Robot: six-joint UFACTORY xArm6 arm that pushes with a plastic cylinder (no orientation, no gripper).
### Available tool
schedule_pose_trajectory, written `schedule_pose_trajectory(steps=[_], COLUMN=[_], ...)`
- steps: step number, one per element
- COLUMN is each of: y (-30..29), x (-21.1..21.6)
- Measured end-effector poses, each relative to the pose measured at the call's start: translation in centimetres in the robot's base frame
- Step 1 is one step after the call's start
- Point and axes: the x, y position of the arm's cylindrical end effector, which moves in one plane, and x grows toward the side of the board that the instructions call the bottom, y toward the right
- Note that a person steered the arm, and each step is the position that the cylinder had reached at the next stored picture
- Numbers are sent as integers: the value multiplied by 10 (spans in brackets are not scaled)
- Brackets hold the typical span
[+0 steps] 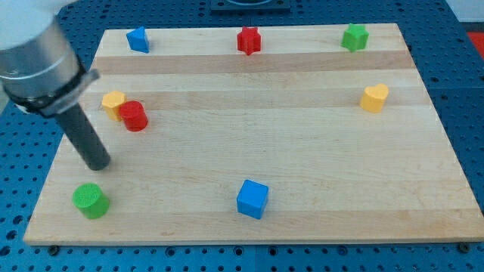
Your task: Push the red circle towards the bottom right
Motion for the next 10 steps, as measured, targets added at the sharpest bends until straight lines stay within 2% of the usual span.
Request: schedule_pose_trajectory(steps=[1,3,6,7,9,10], y=[-16,-10,73,97,103,114], x=[-23,-62,-74,-95,-152,-164])
